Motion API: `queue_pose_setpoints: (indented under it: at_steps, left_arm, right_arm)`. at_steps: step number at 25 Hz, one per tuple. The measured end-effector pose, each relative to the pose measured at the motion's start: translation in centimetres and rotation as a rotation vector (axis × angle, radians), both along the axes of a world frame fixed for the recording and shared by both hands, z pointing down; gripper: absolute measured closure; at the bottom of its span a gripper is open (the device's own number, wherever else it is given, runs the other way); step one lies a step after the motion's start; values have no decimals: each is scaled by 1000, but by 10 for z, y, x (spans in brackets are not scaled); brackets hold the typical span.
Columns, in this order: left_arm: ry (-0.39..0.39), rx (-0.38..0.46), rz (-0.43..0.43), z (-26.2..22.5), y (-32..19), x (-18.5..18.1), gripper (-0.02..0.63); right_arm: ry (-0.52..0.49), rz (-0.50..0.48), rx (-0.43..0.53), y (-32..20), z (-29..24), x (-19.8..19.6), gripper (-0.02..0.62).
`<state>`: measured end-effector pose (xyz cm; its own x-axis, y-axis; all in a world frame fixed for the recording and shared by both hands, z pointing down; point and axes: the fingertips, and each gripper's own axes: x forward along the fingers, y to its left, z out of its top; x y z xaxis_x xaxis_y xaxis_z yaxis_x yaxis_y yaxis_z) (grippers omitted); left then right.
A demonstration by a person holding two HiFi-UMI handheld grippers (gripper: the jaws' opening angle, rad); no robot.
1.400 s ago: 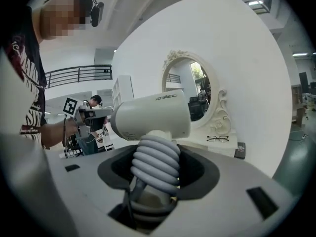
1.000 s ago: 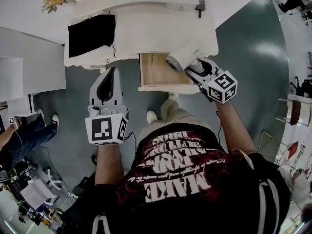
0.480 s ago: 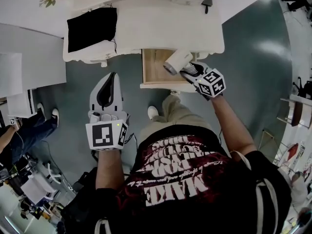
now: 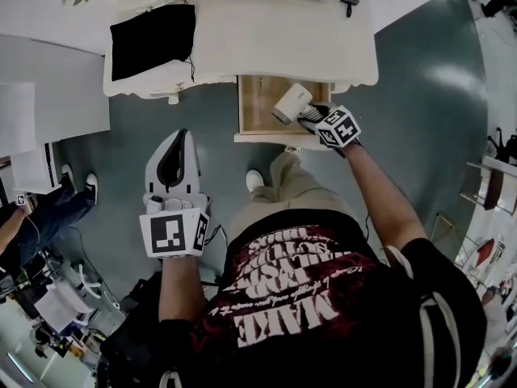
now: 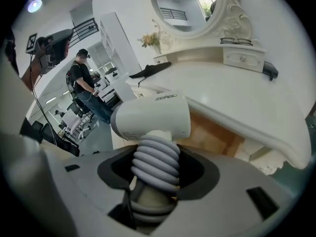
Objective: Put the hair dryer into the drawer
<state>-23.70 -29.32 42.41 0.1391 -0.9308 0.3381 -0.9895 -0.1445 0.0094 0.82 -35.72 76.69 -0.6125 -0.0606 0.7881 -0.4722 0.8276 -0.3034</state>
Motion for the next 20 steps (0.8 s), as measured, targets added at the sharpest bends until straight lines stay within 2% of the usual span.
queue_pose_setpoints:
  at_steps: [7,14,20]
  left_arm:
    - [-23,-35,-31,4,18,-8,601]
    - [-37,-48,-49,5,31,-8,601]
    - [-47,-39,-45,0,39,-6,601]
  right_arm:
    - [125,-10,-80,-2,48,9,364]
    - [197,15,-145,-2,74,16,362]
    - [295,5,-142,-2,85,20,360]
